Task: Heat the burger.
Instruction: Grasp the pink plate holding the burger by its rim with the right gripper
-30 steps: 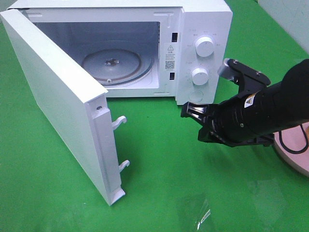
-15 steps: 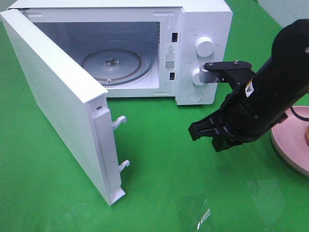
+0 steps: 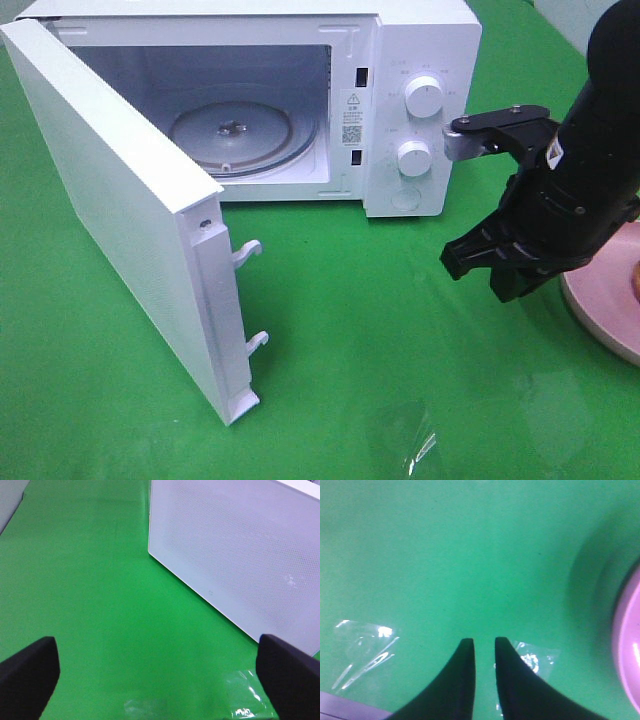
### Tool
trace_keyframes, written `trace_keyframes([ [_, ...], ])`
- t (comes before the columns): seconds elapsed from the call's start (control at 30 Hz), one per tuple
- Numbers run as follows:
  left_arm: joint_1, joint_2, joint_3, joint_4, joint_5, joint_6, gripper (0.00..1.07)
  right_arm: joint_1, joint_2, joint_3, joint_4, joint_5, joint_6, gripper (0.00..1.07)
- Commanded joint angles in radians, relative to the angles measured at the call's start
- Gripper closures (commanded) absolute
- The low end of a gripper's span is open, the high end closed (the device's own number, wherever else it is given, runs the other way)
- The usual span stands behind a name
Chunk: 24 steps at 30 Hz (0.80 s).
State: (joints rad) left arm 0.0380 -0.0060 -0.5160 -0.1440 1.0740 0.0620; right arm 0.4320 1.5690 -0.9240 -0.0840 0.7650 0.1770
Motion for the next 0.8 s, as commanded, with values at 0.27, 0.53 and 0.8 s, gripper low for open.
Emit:
trace_keyframes([
  [0.27, 0.004, -0.015, 0.000, -0.008, -0.003, -0.004, 0.06, -0.110, -0.005, -0.006, -0.034, 0.031, -0.124, 0.06],
  [0.53, 0.004, -0.015, 0.000, -0.008, -0.003, -0.004, 0.06, -0.194, -0.005, -0.006, -0.040, 0.030, -0.185, 0.08],
  [0.8, 0.004, -0.015, 0.000, -0.008, -0.003, -0.004, 0.06, -0.298, -0.004, -0.006, -0.040, 0.020, -0.249, 0.10],
])
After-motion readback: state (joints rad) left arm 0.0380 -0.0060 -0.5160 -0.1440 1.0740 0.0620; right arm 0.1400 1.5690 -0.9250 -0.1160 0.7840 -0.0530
